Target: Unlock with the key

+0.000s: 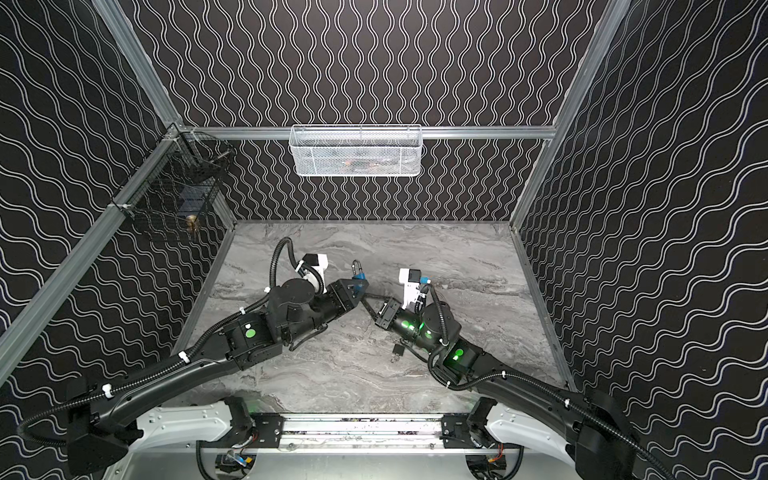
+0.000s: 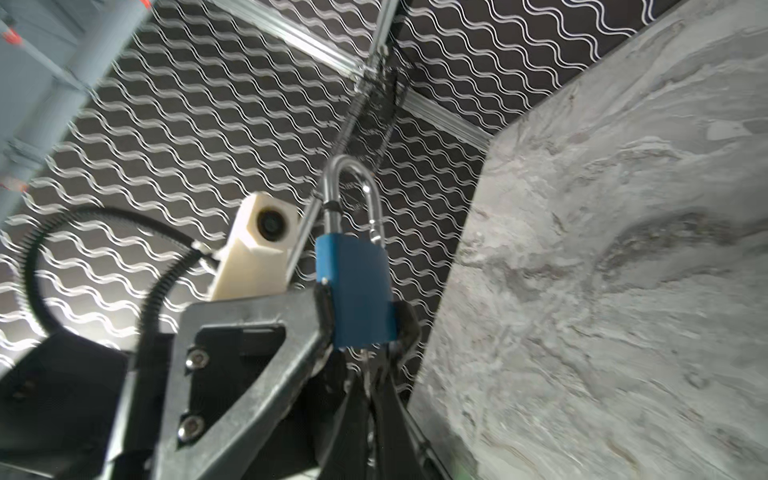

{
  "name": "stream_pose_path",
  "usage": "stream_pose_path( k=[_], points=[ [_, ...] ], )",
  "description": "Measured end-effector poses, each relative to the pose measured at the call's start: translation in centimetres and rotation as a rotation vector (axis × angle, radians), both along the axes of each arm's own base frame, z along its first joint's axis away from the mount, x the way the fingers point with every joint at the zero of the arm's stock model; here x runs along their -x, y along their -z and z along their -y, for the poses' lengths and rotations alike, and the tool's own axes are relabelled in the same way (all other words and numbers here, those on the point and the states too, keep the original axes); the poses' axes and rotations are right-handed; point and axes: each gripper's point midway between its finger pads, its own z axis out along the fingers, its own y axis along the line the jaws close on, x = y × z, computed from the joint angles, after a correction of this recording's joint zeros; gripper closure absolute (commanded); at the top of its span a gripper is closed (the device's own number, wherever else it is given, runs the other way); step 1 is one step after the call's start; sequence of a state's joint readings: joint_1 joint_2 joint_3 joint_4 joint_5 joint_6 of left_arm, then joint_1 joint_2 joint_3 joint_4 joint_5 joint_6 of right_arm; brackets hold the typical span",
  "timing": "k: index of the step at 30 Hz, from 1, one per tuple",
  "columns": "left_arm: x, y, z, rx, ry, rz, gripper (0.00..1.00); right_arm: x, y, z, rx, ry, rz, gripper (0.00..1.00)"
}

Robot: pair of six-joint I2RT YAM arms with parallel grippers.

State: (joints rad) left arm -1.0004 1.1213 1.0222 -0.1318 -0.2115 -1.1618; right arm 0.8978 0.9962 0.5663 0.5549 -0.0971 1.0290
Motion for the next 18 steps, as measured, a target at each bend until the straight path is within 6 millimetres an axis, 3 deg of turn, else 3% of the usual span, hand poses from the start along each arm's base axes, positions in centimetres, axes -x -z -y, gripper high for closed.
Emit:
stream_pose_path(
  k=[7,18],
  points=[
    [-0.1,1.1,-2.8,-0.145,-0.019,0.035,1.00,0.9,0.0,0.1,0.083,-0.032,0.066,0.42],
    [1.5,4.3,-6.9,-0.437,0.055,0.249,1.00,1.4,-0.1,2.2,0.276,-0.001,0.093,0.19]
  ],
)
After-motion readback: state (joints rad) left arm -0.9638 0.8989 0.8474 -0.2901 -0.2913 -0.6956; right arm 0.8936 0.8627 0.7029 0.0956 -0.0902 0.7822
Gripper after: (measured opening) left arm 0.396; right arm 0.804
